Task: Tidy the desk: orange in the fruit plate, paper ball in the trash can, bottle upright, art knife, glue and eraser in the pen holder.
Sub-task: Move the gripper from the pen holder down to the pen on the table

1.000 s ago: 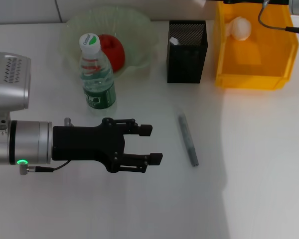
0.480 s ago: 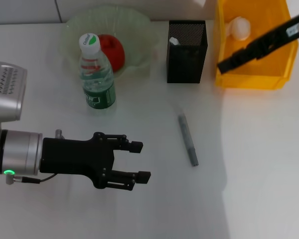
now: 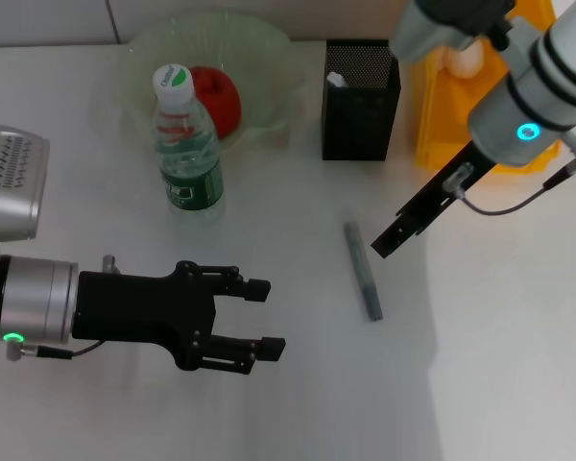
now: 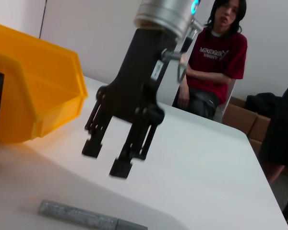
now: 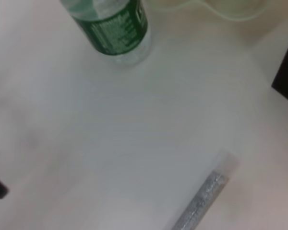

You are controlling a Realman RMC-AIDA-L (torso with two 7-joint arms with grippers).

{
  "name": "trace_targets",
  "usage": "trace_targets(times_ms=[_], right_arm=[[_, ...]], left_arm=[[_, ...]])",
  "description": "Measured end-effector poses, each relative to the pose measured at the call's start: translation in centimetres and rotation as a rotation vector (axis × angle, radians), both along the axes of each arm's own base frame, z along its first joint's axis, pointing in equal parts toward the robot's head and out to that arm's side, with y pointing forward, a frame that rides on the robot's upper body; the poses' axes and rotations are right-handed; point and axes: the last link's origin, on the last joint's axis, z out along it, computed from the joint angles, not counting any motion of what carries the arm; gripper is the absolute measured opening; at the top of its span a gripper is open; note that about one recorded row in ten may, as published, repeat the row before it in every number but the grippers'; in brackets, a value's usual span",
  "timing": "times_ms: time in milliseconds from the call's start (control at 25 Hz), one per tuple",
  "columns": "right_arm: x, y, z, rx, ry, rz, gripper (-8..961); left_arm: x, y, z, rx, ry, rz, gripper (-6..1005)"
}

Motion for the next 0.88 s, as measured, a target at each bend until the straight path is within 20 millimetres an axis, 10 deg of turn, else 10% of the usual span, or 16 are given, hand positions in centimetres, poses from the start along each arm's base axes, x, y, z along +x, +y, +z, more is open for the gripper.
trace_targets(times_ms=[880], right_arm=[[0.7, 0.3, -5.0, 0.058, 0.006, 0.071, 550]], left_arm=[[-0.4, -0.4, -0.2, 0.01, -0.001, 0.019, 774]])
